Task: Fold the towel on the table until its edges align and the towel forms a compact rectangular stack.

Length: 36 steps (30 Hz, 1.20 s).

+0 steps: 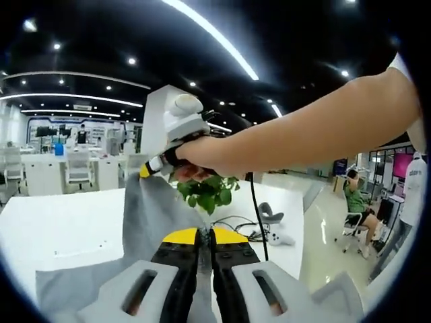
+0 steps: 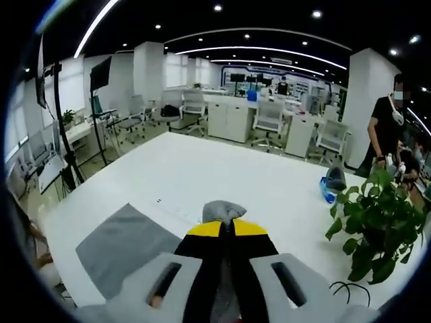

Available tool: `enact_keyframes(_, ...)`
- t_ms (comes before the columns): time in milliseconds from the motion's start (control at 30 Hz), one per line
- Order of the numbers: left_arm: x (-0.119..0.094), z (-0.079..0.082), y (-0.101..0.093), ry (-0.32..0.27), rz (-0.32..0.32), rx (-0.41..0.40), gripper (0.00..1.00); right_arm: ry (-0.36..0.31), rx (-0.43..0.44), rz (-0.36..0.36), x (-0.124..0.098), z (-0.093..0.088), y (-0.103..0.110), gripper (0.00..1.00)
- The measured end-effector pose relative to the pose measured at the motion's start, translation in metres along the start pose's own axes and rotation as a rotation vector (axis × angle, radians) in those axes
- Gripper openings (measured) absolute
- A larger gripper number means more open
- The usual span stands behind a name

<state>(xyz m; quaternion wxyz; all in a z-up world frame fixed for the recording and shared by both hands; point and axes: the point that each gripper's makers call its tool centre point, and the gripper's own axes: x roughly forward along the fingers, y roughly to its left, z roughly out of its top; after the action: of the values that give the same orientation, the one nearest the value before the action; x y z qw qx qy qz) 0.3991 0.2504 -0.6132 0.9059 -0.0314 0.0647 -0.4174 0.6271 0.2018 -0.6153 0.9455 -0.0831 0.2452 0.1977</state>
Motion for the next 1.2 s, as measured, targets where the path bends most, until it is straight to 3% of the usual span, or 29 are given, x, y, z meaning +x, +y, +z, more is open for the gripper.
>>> enact_keyframes(400, -0.061, 0.01, 0.045, -0.058, 0.077, -0.032, 0.06, -0.01, -0.034, 0.048, 0.03, 0.033, 0.07, 0.01)
enact_keyframes(733, -0.105, -0.002, 0.078, -0.069, 0.146, -0.059, 0.06, 0.0, -0.058, 0.088, 0.053, 0.042, 0.127, 0.01)
enact_keyframes(1200, -0.147, -0.052, 0.117, -0.013, 0.228, -0.08, 0.07, 0.019, -0.092, 0.114, 0.089, 0.02, 0.189, 0.02)
